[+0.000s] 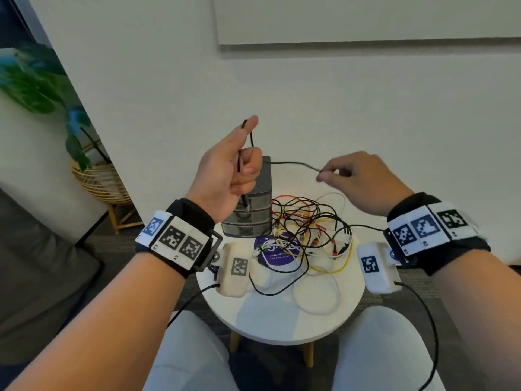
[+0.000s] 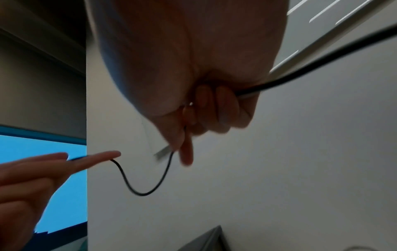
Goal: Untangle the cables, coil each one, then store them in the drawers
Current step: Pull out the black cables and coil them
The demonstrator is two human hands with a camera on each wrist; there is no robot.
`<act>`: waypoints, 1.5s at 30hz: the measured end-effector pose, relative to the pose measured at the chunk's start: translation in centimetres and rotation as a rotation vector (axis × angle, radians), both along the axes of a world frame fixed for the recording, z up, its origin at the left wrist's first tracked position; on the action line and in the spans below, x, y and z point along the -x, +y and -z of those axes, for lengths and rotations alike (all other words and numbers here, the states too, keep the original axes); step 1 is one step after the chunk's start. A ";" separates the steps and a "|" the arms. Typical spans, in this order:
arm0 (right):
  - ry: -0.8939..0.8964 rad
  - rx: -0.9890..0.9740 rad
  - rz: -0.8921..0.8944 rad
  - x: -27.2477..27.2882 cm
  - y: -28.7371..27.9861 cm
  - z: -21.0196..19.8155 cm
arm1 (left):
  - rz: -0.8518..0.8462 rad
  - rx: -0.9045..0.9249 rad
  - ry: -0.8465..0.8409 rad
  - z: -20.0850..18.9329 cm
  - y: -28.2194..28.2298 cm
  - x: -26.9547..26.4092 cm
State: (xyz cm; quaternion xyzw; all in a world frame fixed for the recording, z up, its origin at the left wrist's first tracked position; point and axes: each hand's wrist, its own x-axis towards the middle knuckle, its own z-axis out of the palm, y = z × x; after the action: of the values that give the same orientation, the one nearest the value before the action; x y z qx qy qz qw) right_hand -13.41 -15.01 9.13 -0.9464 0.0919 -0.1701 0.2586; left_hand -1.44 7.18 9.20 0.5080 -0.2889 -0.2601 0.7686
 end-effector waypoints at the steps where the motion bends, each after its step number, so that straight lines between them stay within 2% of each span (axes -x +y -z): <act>1: 0.046 -0.008 -0.053 0.1 0.5 0.3 | -0.015 0.016 -0.008 0.1 -0.1 0.3; 6: 0.181 -0.064 -0.335 0.3 3.6 0.6 | -0.203 0.072 0.042 1.3 -0.6 0.0; 10: 0.102 -0.165 -0.476 1.1 5.0 -1.3 | -0.260 0.078 0.132 3.0 -0.2 -1.2; 12: -0.018 -0.177 -0.464 1.1 5.4 -2.6 | -0.244 0.050 0.124 3.6 -0.2 -1.4; 15: -0.193 -0.101 -0.379 0.4 5.9 -4.3 | -0.156 -0.057 0.023 3.9 -0.3 -1.2; 19: -0.322 -0.023 -0.292 -1.1 5.4 -6.3 | -0.016 -0.261 -0.269 3.3 0.2 1.0; 20: -0.359 -0.026 -0.265 -1.7 5.0 -6.6 | 0.013 -0.273 -0.314 2.9 0.4 1.6; 22: -0.420 -0.094 -0.218 -3.0 4.0 -6.7 | 0.078 -0.226 -0.283 2.0 0.9 2.4; 25: -0.368 -0.191 -0.177 -4.9 2.7 -4.9 | 0.135 -0.153 -0.200 0.7 1.5 2.6; 28: -0.234 -0.263 -0.189 -5.5 2.5 -2.0 | 0.092 -0.142 -0.193 0.1 1.7 2.4; 32: -0.125 -0.218 -0.227 -4.1 3.7 1.7 | 0.081 -0.063 -0.113 0.1 2.1 2.3; 36: 0.013 -0.111 -0.386 -2.1 6.2 3.2 | -0.051 -0.014 -0.103 0.8 1.8 2.2; 38: 0.099 -0.052 -0.480 -1.3 7.2 2.7 | -0.122 -0.018 -0.065 1.3 1.3 2.3; 40: 0.115 -0.044 -0.555 -0.5 7.7 0.9 | -0.160 -0.088 -0.112 2.1 0.9 2.3; 43: -0.031 -0.150 -0.565 0.0 6.7 -3.1 | -0.191 -0.297 -0.344 2.3 1.3 2.1; 45: -0.156 -0.189 -0.484 -0.3 5.0 -5.7 | -0.158 -0.325 -0.410 2.1 2.1 2.0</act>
State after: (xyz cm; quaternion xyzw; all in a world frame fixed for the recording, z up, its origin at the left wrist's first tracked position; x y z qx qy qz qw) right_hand -13.15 -10.05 14.84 -0.8966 -0.1416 -0.1664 0.3852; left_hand -3.48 9.31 7.12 0.6876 -0.3526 -0.1339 0.6204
